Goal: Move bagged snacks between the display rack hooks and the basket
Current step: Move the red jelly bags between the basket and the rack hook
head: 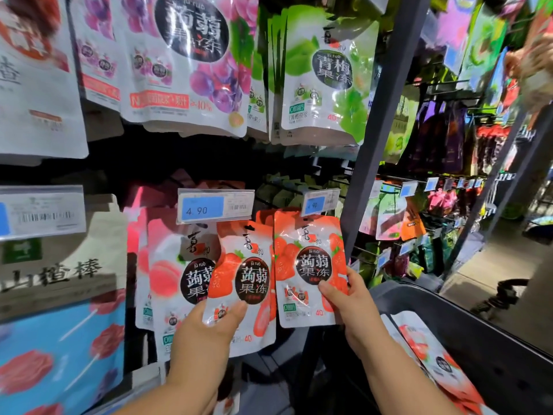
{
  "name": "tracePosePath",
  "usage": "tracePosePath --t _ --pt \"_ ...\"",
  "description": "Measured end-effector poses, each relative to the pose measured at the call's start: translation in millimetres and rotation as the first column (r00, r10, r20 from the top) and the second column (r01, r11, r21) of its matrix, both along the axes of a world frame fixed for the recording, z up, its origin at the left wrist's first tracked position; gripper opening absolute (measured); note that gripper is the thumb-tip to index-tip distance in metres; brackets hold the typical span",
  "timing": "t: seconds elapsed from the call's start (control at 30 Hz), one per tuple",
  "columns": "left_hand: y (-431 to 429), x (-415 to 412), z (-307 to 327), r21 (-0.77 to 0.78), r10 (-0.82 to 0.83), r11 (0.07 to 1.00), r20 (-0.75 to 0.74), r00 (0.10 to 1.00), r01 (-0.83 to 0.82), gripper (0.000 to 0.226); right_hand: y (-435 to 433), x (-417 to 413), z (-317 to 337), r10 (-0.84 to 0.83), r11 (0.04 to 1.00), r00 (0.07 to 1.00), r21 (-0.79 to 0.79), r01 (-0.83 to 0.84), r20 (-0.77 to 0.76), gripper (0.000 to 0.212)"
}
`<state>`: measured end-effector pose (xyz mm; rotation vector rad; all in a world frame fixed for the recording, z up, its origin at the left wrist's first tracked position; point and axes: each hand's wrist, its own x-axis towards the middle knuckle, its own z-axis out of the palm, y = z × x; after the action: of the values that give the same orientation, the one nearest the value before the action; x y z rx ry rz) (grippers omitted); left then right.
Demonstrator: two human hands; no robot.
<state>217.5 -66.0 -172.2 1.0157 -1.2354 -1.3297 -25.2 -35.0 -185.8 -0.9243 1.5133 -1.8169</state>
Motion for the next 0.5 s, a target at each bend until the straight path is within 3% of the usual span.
tracePosePath --t 0.3,0.5 --pt "-5.1 10.6 -1.2 -0.011 0.036 0.999 0.041 0.999 -0.036 0.009 -22.0 -11.0 -5.1 0.04 0.999 0.999 0.033 -0.039 -0.023 0.045" --pt "-2.0 12.6 3.2 -0.02 0.06 0.998 0.046 0.997 -0.059 0.007 -43.8 -5.9 -3.5 0.049 0.998 0.991 0.056 -0.043 -0.125 0.05"
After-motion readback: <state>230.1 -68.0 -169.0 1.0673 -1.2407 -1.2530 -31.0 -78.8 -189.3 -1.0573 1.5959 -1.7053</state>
